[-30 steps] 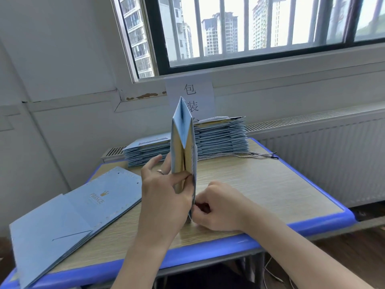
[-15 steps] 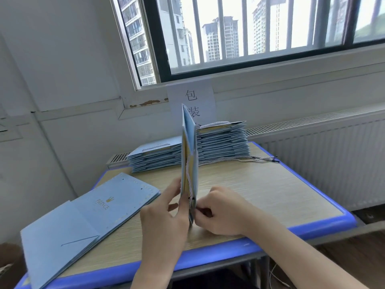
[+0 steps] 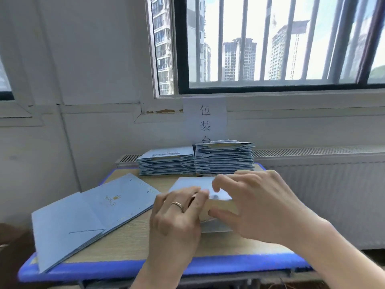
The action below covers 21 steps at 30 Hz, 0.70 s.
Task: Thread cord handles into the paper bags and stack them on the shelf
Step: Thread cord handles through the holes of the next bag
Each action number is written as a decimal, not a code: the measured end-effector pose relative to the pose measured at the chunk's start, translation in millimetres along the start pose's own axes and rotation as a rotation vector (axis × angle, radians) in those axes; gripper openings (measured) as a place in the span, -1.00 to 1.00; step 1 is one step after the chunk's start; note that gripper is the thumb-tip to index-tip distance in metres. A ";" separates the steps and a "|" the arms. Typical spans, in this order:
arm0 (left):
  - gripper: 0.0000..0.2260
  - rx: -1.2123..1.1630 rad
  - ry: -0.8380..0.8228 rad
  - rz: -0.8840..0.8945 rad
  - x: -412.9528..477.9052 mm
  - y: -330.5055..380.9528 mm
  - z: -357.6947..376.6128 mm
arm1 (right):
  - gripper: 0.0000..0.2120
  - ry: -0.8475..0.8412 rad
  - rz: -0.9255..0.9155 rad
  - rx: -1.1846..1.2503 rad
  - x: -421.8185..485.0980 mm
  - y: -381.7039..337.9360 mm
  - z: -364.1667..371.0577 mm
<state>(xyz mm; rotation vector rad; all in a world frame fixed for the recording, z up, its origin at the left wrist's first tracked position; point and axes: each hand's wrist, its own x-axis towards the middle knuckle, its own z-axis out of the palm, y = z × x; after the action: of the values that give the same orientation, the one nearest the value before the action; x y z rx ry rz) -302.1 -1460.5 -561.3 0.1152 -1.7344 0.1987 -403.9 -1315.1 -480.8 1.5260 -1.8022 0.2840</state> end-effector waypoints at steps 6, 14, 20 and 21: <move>-0.75 0.121 0.029 0.244 32.2 -7.3 -12.4 | -0.90 -0.003 0.073 -0.113 -1.2 6.5 15.7; -0.32 -0.352 0.123 -0.541 46.9 20.8 -26.1 | -0.75 0.425 0.330 0.024 3.9 -20.3 7.8; -0.68 -0.359 0.017 -0.600 47.6 20.6 -23.0 | -0.67 0.635 0.406 0.223 14.8 -43.1 33.1; -0.69 -0.315 0.018 -0.602 48.5 16.1 -21.9 | -0.66 0.636 0.412 0.266 15.8 -45.3 41.6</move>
<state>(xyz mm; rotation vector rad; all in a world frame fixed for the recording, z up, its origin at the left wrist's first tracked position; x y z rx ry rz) -292.3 -1438.7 -511.1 0.3931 -1.6170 -0.5104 -378.7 -1364.1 -512.5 1.0358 -1.5679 1.1119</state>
